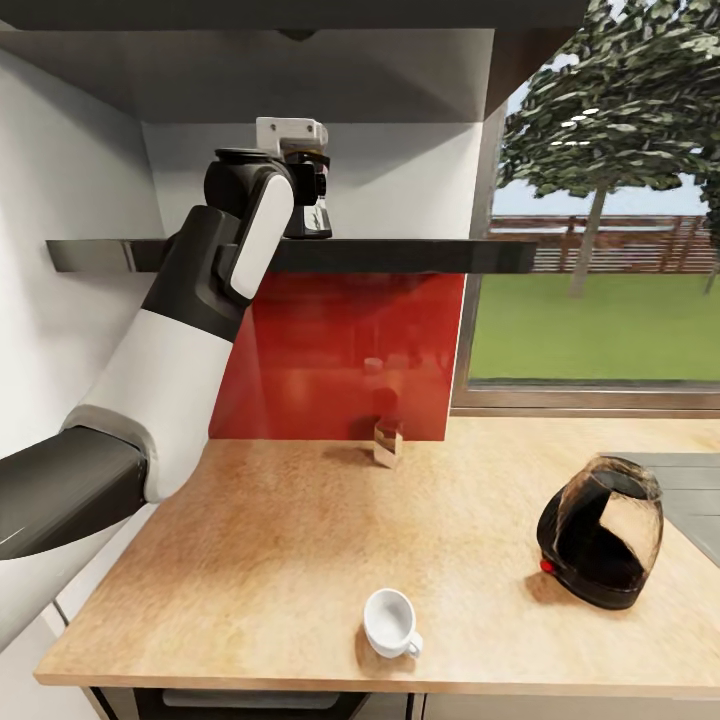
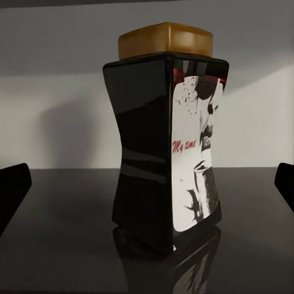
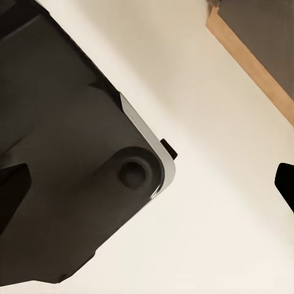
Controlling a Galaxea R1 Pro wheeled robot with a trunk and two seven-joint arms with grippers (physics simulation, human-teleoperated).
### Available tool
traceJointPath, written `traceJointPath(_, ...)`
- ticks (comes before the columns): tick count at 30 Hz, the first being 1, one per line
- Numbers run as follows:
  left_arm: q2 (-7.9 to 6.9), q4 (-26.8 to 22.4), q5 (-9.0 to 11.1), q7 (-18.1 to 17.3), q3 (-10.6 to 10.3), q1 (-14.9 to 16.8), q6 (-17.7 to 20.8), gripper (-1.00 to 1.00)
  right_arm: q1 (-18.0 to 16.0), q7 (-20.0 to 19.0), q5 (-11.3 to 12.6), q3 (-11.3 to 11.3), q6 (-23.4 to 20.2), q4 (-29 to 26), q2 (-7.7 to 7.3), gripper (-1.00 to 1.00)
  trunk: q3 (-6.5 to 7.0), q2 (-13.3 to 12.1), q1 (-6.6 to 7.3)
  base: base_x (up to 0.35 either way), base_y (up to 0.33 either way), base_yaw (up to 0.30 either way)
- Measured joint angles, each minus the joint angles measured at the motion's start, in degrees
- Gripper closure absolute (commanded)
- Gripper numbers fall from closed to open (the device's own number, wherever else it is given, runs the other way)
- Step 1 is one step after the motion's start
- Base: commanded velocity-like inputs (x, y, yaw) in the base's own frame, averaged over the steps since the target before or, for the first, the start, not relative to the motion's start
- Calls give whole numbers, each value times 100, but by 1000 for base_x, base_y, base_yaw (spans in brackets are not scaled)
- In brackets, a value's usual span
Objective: Set up a coffee station on the kitchen countertop: keep the coffee maker on the countertop, move the bottle of coffee from the kitchen shelf to the counter next to the coffee maker, place a paper coffee filter on top of the coffee maker, put the saucer next to the coffee maker with the coffee cup on the saucer, and place the electric kettle next to the coffee maker.
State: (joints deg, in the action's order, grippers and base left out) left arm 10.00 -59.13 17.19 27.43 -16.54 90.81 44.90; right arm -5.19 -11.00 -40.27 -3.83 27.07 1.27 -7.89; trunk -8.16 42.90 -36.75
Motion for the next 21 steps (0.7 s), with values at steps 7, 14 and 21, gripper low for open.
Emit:
traceJointPath(7, 0, 0, -4, -3, 0, 0, 1, -100, 0, 0, 0, 0, 0, 0, 0, -100, 0, 1, 0, 25, 0, 0)
traceJointPath(14, 0, 0, 0, 0, 0, 0, 0, -100, 0, 2, 0, 0, 0, 0, 0, -100, 0, 0, 0, 36, 0, 0)
traceJointPath(21, 0, 0, -4, -3, 0, 0, 1, -100, 0, 1, 0, 0, 0, 0, 0, -100, 0, 0, 1, 144, 0, 0)
